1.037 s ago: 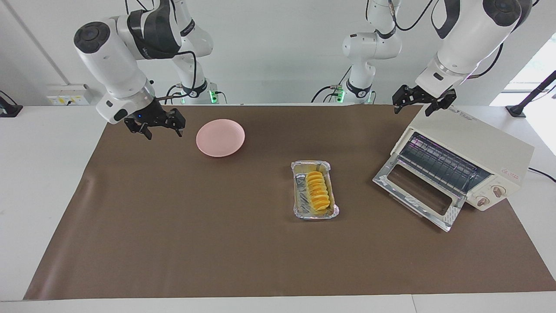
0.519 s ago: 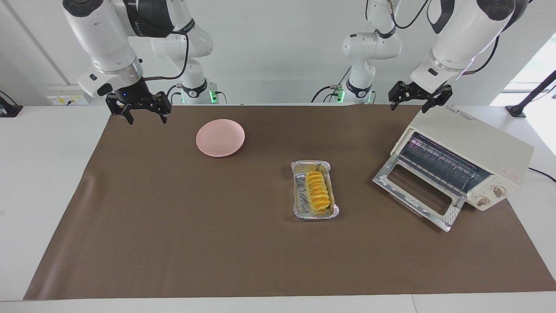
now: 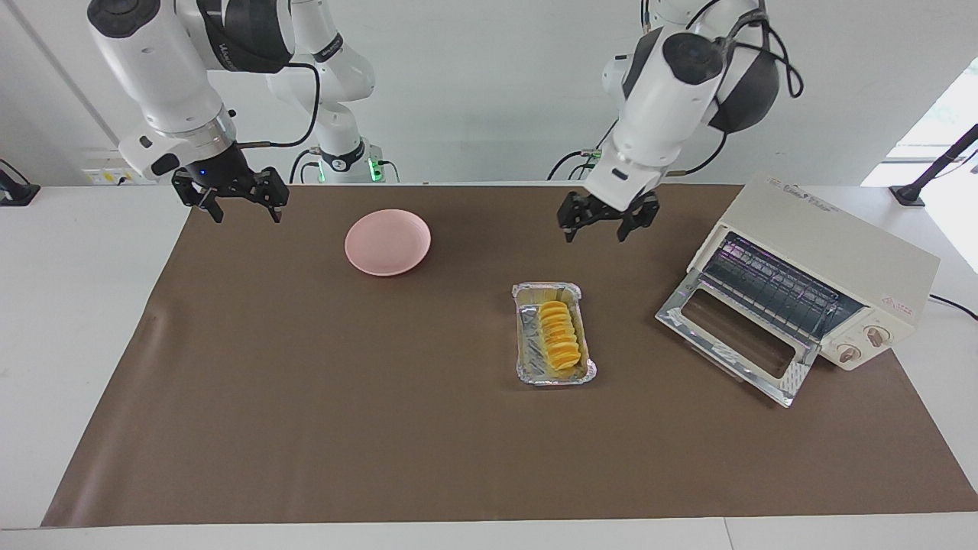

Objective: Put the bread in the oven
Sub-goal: 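Reach the left gripper to the foil tray and grasp its rim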

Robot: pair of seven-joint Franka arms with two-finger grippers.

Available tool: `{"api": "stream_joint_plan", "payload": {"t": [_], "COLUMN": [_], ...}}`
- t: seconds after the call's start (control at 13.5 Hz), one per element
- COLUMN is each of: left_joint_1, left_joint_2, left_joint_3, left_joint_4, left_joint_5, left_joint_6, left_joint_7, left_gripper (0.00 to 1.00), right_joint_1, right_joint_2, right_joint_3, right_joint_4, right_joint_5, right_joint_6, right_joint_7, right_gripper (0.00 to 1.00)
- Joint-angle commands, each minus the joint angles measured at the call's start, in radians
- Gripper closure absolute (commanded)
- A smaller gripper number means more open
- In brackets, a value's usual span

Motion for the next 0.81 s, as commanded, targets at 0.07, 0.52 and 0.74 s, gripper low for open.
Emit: {"api": "stream_joint_plan", "payload": {"t": [0.07, 0.52, 0.74], "left_joint_1": [-0.079, -0.133, -0.127], "left_joint_2": [0.201, 0.306, 0.315], "left_joint_3": [0.022, 0.025, 0.025], "left_joint_4": [0.152, 0.085, 0.016], "left_joint_5": [0.029, 0.116, 0.119], "left_joint_6": [0.125, 0.248, 0.324], "left_joint_7": [-0.069, -0.143, -0.143], "left_gripper": [0.00, 0.00, 0.00], "right_joint_1": [-0.024, -0.039, -0.038], "right_joint_2": [0.003, 0.006, 0.006], "right_joint_3": [0.015, 0.014, 0.014], "right_joint_4": [0.007, 0.014, 0.014], "right_joint_5": [0.014, 0.069, 0.060], "right_joint_6": [-0.030, -0.018, -0.015], "right_joint_7": [-0.019, -0.019, -0.019], "right_gripper": [0.00, 0.00, 0.00]}}
